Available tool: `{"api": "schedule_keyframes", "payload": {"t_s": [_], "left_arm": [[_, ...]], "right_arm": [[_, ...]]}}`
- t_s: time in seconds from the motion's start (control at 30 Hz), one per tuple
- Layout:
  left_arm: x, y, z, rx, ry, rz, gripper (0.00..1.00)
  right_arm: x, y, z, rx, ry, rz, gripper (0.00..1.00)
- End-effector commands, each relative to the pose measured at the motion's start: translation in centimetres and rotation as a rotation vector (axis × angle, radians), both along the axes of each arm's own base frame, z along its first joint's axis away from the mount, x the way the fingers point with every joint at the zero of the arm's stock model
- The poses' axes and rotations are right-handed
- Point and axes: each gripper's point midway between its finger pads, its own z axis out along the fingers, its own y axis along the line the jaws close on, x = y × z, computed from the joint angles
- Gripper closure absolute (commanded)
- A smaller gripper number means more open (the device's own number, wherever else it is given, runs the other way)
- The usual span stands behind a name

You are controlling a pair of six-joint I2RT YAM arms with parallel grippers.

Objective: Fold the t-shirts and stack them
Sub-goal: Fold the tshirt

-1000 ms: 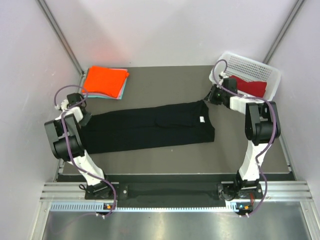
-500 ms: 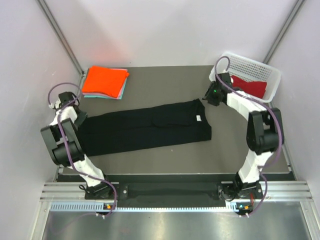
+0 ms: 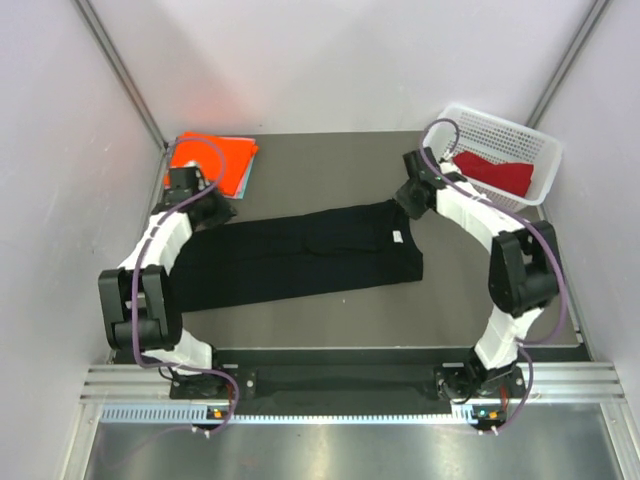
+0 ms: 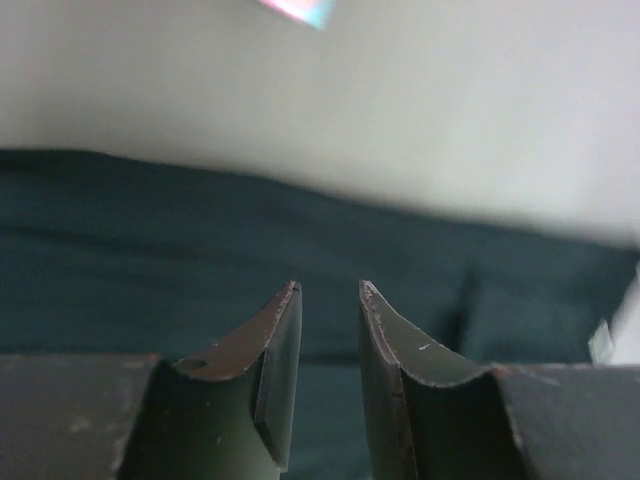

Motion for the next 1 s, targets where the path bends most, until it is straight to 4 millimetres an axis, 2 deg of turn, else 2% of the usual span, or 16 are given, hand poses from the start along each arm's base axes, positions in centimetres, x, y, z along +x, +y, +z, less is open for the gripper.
{"api": "schedule_keyframes", "payload": {"t_s": [0.0,0.07,0.3,0.53,0.7,0.77,0.97], "left_arm": [[-1.1,-6.0,2.5,-0.059,-0.072,-0.214,0.66],[-1.6,-7.1,2.9,-0.059,-0.085,-0.256,0.66],[-2.2,-6.9,5.3,-0.035,-0.149,-0.259,0.65],[-3.3,-7.6,5.9,-0.091,-0.195,-0.25,0.64],[-4.0,-7.6,6.4,-0.095,-0.226,-0.247,0.63],[-4.1,-7.7,6.5,-0.093,-0.226,-0.251,0.63],[-3.4,-7.3,6.2,-0.078,-0.221,-0.234,0.63]], "right_arm": [[1.4,1.1,0.0,0.019,0.022,-0.133,0.59],[1.6,1.4,-0.8,0.01,0.05,-0.147,0.61],[2.7,2.2,-4.5,-0.026,0.103,-0.167,0.63],[4.4,2.5,-7.3,-0.081,0.117,-0.115,0.66],[6.8,2.5,-9.3,-0.09,0.097,-0.047,0.67],[7.6,2.5,-9.8,-0.091,0.09,-0.029,0.68],[11.8,1.7,-10.4,-0.052,0.029,0.012,0.68]]}}
